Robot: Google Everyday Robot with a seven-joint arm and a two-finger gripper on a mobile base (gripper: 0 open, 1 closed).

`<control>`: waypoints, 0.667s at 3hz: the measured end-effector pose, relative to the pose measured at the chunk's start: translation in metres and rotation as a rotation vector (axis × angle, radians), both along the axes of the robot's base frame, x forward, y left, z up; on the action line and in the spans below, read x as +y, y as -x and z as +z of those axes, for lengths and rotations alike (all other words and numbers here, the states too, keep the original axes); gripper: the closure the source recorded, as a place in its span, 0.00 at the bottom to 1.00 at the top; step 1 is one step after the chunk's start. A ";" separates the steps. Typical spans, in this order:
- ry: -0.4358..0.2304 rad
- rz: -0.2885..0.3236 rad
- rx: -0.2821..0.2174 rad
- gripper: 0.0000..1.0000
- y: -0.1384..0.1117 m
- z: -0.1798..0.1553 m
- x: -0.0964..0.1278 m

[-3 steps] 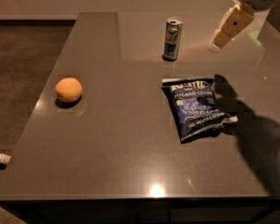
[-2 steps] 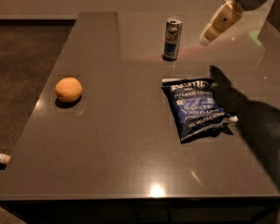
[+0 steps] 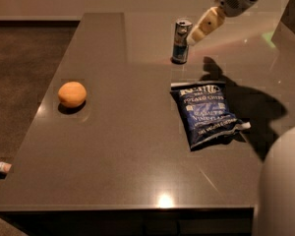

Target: Knock redbull can over

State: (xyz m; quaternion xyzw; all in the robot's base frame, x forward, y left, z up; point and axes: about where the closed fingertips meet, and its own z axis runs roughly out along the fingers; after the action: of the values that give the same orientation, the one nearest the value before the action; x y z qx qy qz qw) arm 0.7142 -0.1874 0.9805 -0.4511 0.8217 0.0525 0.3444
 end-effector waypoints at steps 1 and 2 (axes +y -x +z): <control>-0.009 -0.021 -0.027 0.00 -0.028 -0.013 0.010; -0.021 -0.022 -0.036 0.00 -0.049 -0.023 0.023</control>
Offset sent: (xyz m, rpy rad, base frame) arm 0.0740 0.0318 -0.0245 0.0357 -0.0573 -0.0285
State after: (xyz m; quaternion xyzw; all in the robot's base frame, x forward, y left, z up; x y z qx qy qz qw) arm 0.7630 -0.1644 0.9570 -0.4393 0.8196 0.0493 0.3644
